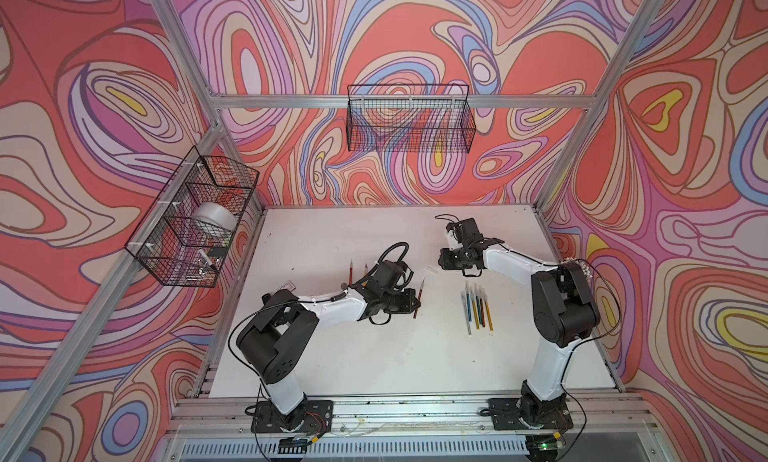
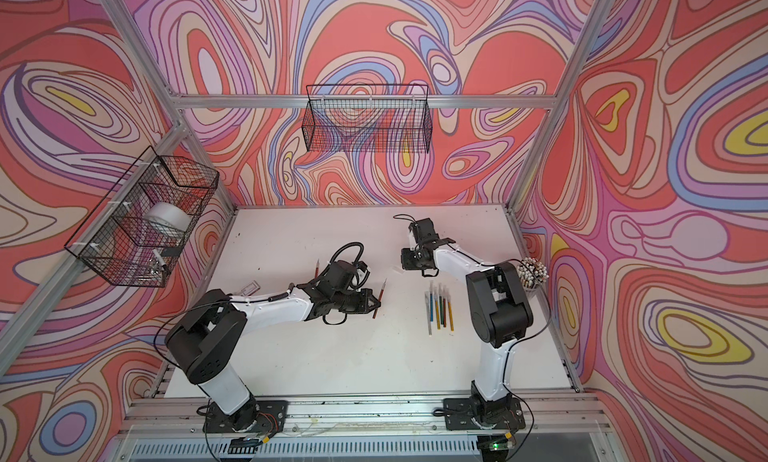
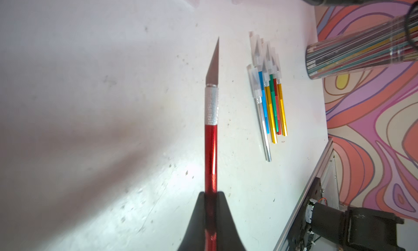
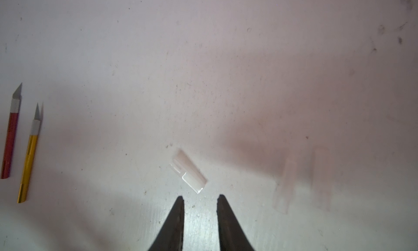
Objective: Remove protective caps from carving knives
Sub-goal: Adjust the protective sleeve at the center of the board.
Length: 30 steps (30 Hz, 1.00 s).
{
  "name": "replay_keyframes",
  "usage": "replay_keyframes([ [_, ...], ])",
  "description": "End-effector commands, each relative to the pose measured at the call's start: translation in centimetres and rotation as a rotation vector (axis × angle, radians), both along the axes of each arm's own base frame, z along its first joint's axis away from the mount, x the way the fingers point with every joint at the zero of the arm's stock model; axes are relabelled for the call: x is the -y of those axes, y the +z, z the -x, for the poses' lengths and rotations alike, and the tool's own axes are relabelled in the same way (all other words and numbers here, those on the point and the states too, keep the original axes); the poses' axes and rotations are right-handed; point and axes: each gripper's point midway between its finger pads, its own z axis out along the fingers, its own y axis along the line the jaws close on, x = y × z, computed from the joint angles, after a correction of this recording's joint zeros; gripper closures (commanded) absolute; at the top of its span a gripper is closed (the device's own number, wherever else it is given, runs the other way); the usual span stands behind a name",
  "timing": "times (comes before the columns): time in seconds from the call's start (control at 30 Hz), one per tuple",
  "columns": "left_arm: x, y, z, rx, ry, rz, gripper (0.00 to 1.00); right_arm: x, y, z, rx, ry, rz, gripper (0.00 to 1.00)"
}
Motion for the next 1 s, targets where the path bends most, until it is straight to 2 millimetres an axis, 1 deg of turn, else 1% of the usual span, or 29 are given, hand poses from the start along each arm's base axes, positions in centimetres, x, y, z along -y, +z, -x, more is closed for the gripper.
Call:
replay_keyframes([
  [0.0,-2.7,-0.7,0.5,-0.001,0.043,-0.08,1.0,-0.9,-0.8,0.0,-0.011,0.049,0.035,0.71],
  [0.23,-5.1,0.2,1.0,0.033,0.089,-0.122,1.0,-2.4,-2.8,-0.1,-0.033,0.087,0.139,0.7],
  [0.33,-6.0,0.4,1.1,0.042,0.11,-0.136,1.0,-2.4,-3.5,-0.2,-0.04,0.08,0.164,0.7],
  [0.5,-7.0,1.0,1.2,0.054,0.12,-0.143,1.0,-2.2,-4.2,-0.4,-0.046,0.073,0.196,0.7],
  [0.63,-7.5,1.3,1.2,0.068,0.127,-0.159,1.0,-1.7,-4.7,-0.7,-0.049,0.058,0.226,0.7],
  [0.83,-7.7,1.5,1.2,0.074,0.129,-0.163,1.0,-1.6,-5.0,-1.0,-0.052,0.05,0.239,0.71],
  [0.97,-7.7,1.5,1.1,0.074,0.13,-0.163,1.0,-1.3,-5.1,-1.0,-0.052,0.028,0.244,0.76],
])
